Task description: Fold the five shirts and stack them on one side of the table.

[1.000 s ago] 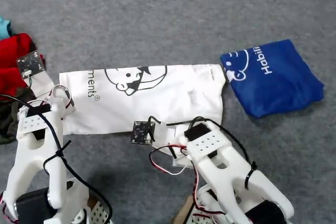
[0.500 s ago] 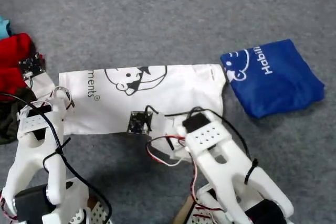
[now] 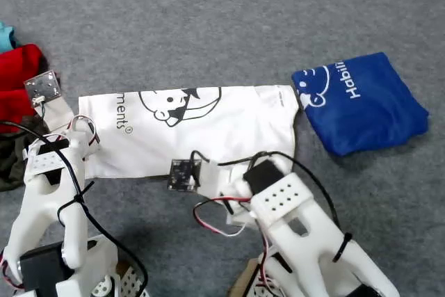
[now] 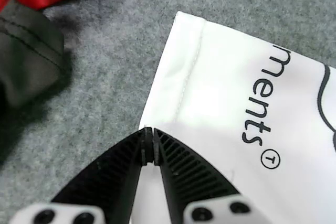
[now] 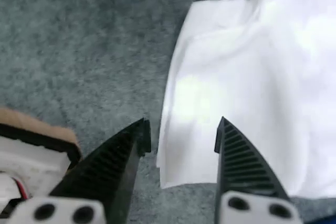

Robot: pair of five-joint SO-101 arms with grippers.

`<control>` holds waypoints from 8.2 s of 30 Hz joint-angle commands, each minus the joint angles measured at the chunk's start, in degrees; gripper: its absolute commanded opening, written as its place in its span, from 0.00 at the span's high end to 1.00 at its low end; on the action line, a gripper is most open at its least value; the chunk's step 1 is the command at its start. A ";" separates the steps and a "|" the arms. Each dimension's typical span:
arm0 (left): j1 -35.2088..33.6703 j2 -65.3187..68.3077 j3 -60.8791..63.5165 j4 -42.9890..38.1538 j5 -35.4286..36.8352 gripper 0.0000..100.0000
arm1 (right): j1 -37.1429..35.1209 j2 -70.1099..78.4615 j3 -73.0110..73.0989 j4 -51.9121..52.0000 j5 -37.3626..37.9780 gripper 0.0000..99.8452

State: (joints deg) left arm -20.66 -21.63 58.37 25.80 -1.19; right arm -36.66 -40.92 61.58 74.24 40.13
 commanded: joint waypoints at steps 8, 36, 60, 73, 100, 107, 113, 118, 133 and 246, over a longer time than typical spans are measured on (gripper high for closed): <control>0.62 -0.13 -1.93 -0.53 -0.53 0.98 | -3.82 13.76 1.45 -13.10 -1.23 0.79; 0.62 0.13 -1.93 -0.53 -0.70 0.98 | -2.42 27.30 -0.75 -17.67 -2.64 0.98; 0.62 0.22 -1.93 -0.53 -0.70 0.98 | 6.02 48.57 -51.21 11.34 6.77 1.00; 0.62 0.13 -1.93 -0.53 -0.70 0.98 | 10.42 64.31 -68.09 17.23 27.43 0.99; 0.62 0.04 -1.93 -0.53 -0.70 0.98 | 11.56 40.31 -66.59 28.04 12.48 1.00; 0.62 0.04 -1.93 -0.53 -0.70 0.98 | -0.75 26.07 -39.25 23.74 7.38 1.00; 0.62 -0.04 -1.93 -0.53 -0.70 0.98 | -3.47 24.40 -29.23 17.67 5.71 1.00; 0.62 0.04 -1.93 -0.62 -0.70 0.98 | -4.79 24.40 -25.19 14.95 5.71 1.00; 0.62 0.04 -1.93 -0.53 -0.70 0.98 | 12.26 34.07 -18.24 -9.93 11.52 1.00; 0.09 -0.22 -5.27 3.60 -0.44 0.98 | 21.49 31.34 -59.74 13.19 3.96 1.00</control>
State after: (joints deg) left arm -20.66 -21.19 57.41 26.95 -1.54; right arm -18.90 -2.33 4.62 84.53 44.70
